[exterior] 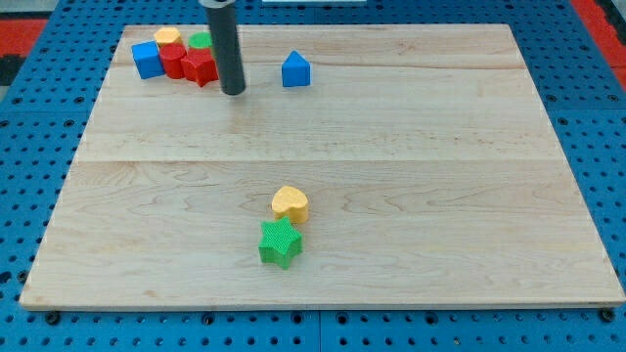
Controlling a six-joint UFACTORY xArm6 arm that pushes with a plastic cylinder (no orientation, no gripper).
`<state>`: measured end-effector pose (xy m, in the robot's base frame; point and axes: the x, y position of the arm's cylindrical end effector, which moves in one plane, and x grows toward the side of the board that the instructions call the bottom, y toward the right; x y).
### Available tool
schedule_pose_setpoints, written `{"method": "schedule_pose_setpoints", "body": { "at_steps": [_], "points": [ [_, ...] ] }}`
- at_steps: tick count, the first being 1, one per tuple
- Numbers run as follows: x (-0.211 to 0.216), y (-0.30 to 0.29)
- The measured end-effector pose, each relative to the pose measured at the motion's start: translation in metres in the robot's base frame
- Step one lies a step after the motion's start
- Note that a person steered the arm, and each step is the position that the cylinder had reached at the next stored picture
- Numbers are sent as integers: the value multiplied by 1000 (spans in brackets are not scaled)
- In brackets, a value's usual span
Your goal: Move your arm to the center
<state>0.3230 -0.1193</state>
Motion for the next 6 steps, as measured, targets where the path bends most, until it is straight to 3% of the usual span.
{"method": "schedule_pose_setpoints", "body": {
  "at_steps": [1,4,6],
  "points": [
    [0,0],
    [27,123],
    [30,140]
  ]
}}
